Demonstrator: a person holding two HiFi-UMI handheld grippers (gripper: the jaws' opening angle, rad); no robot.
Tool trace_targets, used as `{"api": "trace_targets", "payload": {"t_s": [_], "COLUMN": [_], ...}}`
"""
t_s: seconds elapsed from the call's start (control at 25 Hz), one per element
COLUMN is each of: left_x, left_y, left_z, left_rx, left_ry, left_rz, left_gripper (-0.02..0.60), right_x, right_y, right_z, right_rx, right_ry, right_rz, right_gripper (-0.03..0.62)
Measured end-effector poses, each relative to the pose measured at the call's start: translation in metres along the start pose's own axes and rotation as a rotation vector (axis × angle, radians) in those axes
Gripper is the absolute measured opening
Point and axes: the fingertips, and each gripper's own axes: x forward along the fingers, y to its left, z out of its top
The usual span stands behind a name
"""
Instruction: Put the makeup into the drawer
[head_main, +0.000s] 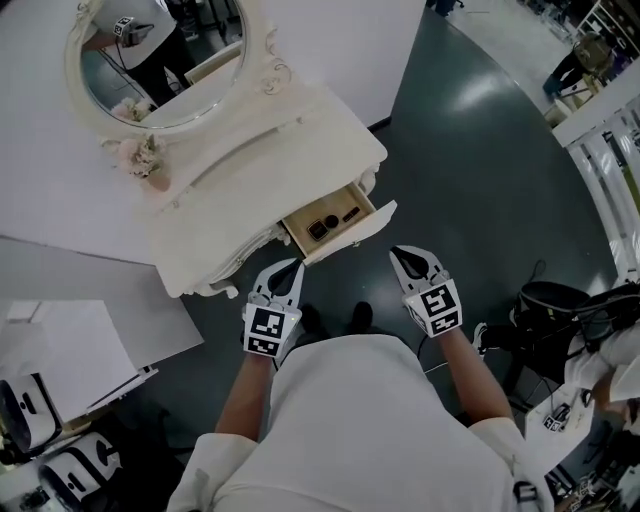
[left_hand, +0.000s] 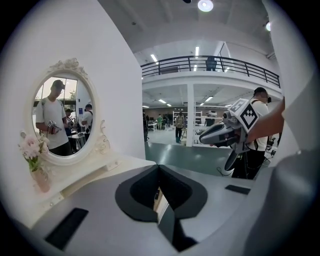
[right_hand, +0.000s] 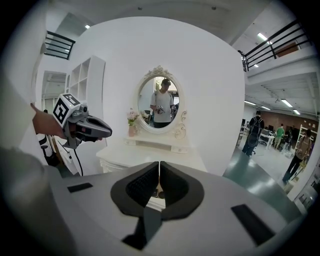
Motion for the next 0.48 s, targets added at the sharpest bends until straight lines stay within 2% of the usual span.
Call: {"api": "trace_targets", "payload": {"t_s": [0.48], "left_x": [-0.007], "left_y": [-0.001], "left_z": [0.003], "left_rx": [-0.018], "left_ry": [-0.003], "left_rz": [0.053], "left_gripper": [0.017], "right_x": [0.003], "right_y": [0.001], "right_z": [0.014], "right_rx": [-0.046], "right_ry": [-0.044], "right_rz": [0.067], "right_gripper": [0.029]}}
